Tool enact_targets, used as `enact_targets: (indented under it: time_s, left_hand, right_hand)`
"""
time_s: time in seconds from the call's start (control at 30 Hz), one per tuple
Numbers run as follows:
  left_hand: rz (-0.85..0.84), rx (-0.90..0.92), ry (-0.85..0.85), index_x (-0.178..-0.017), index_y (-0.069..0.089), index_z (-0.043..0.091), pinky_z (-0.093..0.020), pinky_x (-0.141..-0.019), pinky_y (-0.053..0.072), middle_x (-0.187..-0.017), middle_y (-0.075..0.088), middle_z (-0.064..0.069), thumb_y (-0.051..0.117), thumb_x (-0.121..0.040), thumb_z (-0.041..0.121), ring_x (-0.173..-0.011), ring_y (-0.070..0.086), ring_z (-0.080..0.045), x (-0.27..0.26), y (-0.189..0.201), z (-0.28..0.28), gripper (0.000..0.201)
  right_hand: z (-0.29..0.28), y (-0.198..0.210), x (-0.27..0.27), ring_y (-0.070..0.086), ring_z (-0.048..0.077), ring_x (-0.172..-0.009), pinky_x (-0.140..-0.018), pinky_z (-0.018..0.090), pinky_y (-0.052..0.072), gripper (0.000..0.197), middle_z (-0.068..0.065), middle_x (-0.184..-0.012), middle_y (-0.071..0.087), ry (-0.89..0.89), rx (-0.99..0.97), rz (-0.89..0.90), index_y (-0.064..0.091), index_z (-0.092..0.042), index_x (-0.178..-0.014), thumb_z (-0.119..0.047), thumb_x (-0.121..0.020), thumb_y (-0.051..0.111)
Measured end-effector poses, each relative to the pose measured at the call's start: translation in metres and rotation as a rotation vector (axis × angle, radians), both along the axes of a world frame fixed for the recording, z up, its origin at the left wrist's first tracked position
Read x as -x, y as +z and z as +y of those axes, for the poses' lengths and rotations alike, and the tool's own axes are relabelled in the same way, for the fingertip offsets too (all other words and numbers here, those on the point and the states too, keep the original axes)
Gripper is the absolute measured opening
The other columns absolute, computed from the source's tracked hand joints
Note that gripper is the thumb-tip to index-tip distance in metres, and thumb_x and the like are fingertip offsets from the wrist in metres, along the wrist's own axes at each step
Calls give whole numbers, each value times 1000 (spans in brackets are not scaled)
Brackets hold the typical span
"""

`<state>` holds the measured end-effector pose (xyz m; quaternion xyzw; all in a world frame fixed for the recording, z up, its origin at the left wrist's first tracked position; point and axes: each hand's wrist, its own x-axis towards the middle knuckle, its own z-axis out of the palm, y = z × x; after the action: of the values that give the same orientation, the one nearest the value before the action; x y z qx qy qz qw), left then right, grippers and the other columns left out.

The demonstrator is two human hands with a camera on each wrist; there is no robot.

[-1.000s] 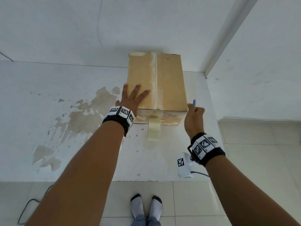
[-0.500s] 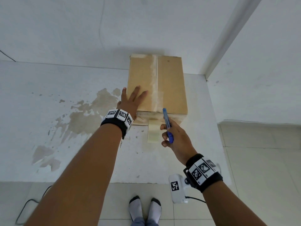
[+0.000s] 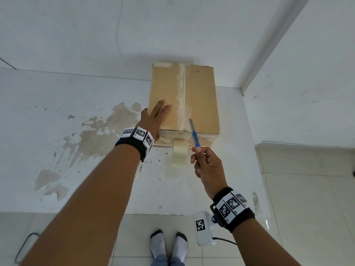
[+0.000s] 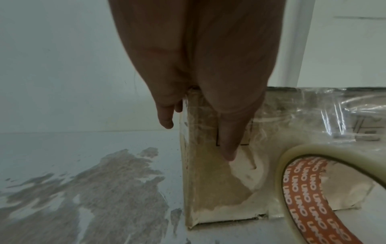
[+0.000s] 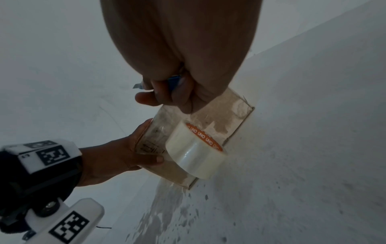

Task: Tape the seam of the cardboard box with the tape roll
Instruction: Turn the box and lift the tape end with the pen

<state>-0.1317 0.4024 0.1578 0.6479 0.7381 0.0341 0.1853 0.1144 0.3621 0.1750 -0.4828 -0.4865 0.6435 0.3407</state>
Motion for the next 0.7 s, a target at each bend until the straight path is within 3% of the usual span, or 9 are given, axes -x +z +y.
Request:
enact_targets:
  time_s: [0.1, 0.23, 0.3, 0.37, 0.4, 0.5, 0.57, 0.63, 0.7]
  left_hand:
    - [29, 15, 12, -160, -5, 37, -53, -111, 42, -169, -18, 12, 68, -85, -3, -148, 18, -51, -3, 7, -1, 112]
    - [-16, -23, 138, -161, -4, 21, -58, -126, 4, -170, -12, -6, 72, -87, 32, -155, 0, -44, -25, 20, -21, 106]
    - [-154, -321, 191, -153, 20, 12, -58, -124, 14, -162, 17, -15, 73, -81, 35, -150, 16, -40, -46, 18, -44, 92]
    - [-279, -581, 270, -132, 37, 8, -45, -111, 31, -136, 40, -10, 71, -77, 33, -129, 37, -27, -73, 9, -70, 69]
    - [-357, -599, 358, -124, 40, 8, -37, -101, 32, -125, 43, -6, 70, -79, 34, -117, 40, -23, -86, 4, -80, 60]
    - [-671, -341, 704, -110, 38, 13, -39, -96, 38, -105, 49, 0, 65, -90, 44, -105, 50, -25, -116, -7, -85, 46]
    - [-878, -96, 856, -118, 40, 13, -41, -98, 43, -103, 53, 1, 55, -95, 54, -109, 57, -30, -123, -4, -72, 49]
    - [-956, 28, 891, -133, 49, 7, -36, -94, 42, -113, 58, -5, 44, -98, 60, -115, 58, -30, -121, -5, -60, 64]
    - [-889, 43, 793, -127, 63, 1, -37, -91, 43, -117, 65, -12, 38, -100, 60, -110, 61, -31, -117, -11, -51, 70]
  right_hand:
    - [2, 1, -2, 36, 10, -45, -45, 21, 31, 22, -4, -70, 65, 0, -5, -19, 65, -10, -98, -29, -101, 54]
    - [13, 3, -11, 54, 11, -55, -50, 15, 40, 20, 2, -83, 75, 48, -69, -98, 64, -11, -98, -29, -101, 56]
    - [22, 1, -18, 53, 10, -55, -53, 16, 42, 19, 3, -84, 75, 80, -155, -169, 61, -12, -94, -28, -101, 55]
    - [33, -1, -24, 49, 7, -56, -58, 21, 42, 21, -4, -77, 69, 129, -281, -308, 59, -13, -94, -32, -102, 53]
    - [38, -2, -27, 48, 5, -59, -61, 21, 42, 21, -7, -74, 64, 158, -334, -362, 58, -14, -95, -32, -102, 51]
    - [52, 6, -34, 48, 6, -59, -59, 17, 39, 20, -8, -71, 58, 322, -488, -479, 55, -20, -111, -36, -104, 45]
    - [61, 12, -35, 49, 8, -59, -58, 18, 39, 22, -9, -72, 58, 444, -572, -579, 51, -27, -122, -37, -104, 42]
    - [69, 18, -35, 52, 8, -60, -60, 21, 41, 21, -10, -76, 61, 544, -612, -668, 50, -29, -122, -36, -105, 42]
    - [75, 24, -33, 54, 7, -63, -61, 26, 42, 17, -12, -82, 64, 629, -634, -760, 49, -29, -118, -35, -104, 41]
